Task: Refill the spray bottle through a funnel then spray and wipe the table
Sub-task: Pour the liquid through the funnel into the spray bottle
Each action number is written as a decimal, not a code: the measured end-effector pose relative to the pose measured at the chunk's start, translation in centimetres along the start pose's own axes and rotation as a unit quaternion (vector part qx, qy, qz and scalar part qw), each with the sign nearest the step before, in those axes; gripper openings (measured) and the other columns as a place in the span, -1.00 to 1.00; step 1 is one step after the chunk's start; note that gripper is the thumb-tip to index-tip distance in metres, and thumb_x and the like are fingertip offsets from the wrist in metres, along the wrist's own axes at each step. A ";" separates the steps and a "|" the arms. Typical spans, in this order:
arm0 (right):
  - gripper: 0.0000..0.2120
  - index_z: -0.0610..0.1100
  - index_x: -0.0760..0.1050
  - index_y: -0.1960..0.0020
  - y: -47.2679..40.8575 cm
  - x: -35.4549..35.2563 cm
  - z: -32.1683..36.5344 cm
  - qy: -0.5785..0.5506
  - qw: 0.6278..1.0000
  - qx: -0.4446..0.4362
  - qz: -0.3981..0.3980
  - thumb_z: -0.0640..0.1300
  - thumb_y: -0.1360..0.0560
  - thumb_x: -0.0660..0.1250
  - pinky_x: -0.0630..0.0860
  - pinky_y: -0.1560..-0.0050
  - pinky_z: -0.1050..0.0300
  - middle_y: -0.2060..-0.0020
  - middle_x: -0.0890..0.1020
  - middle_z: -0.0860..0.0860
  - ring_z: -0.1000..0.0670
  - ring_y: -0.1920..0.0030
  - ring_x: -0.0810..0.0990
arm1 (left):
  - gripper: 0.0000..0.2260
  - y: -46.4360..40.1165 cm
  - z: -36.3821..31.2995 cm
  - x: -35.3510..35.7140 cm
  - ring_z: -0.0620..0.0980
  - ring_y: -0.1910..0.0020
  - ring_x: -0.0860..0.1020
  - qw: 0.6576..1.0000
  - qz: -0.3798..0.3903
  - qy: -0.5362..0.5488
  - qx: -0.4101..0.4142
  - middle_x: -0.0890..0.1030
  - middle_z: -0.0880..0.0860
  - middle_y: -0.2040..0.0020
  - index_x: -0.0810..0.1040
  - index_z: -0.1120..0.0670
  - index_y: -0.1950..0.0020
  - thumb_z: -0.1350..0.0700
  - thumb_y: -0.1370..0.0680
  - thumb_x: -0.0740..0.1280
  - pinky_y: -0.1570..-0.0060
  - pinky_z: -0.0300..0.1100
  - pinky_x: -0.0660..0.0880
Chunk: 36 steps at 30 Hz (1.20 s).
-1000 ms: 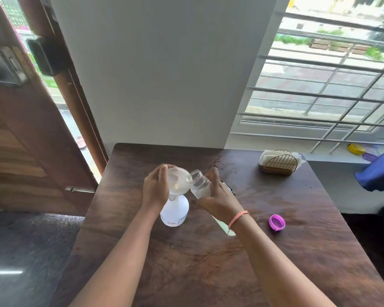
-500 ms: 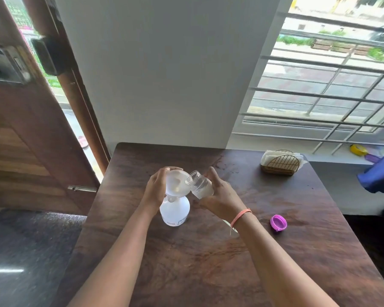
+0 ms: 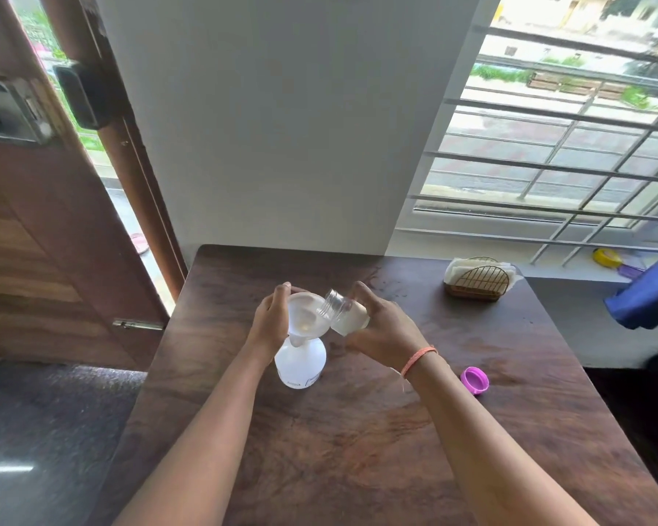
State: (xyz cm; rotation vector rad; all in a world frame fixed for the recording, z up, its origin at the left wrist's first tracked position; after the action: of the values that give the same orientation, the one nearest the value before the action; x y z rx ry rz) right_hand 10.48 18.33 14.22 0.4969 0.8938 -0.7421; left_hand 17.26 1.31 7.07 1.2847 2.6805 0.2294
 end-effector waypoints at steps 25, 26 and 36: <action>-0.62 0.09 0.31 -0.02 0.1 -0.7 1.1 0.090 0.995 -0.008 -0.030 -0.13 -0.27 0.35 0.27 0.29 0.14 0.17 0.51 0.09 -0.05 0.12 0.36 | -0.57 0.2 0.5 0.3 -0.05 0.19 0.60 0.997 -0.043 0.037 0.046 0.69 -0.03 0.23 0.68 0.00 0.21 -0.05 -0.50 0.02 0.12 -0.11 0.49; -0.62 0.09 0.31 -0.03 0.1 -0.8 1.2 0.092 0.995 -0.006 -0.029 -0.13 -0.27 0.34 0.27 0.28 0.13 0.17 0.50 0.08 -0.06 0.12 0.36 | -0.57 0.2 0.5 0.2 -0.04 0.19 0.60 0.997 -0.044 0.037 0.047 0.69 -0.02 0.23 0.68 -0.01 0.22 -0.05 -0.50 0.01 0.12 -0.11 0.49; -0.65 0.02 0.33 -0.02 0.1 -1.2 1.7 0.099 0.994 -0.006 -0.038 -0.17 -0.28 0.31 0.26 0.22 0.11 0.19 0.51 0.04 -0.12 0.09 0.40 | -0.58 0.4 0.4 0.3 -0.06 0.23 0.60 0.997 -0.037 0.039 0.055 0.68 -0.04 0.25 0.67 -0.03 0.25 -0.03 -0.48 0.01 0.18 -0.12 0.49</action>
State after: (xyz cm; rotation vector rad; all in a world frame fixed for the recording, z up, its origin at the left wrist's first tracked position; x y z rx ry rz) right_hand 10.96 17.69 16.17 0.5350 1.1068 -0.7656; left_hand 17.49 1.85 6.78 1.2256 2.8371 0.1252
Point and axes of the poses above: each hand's wrist, its own y-axis away from the middle knuckle, its own x-axis out of the palm, z = x × y, the point moved 2 cm from there along -y, towards the middle knuckle
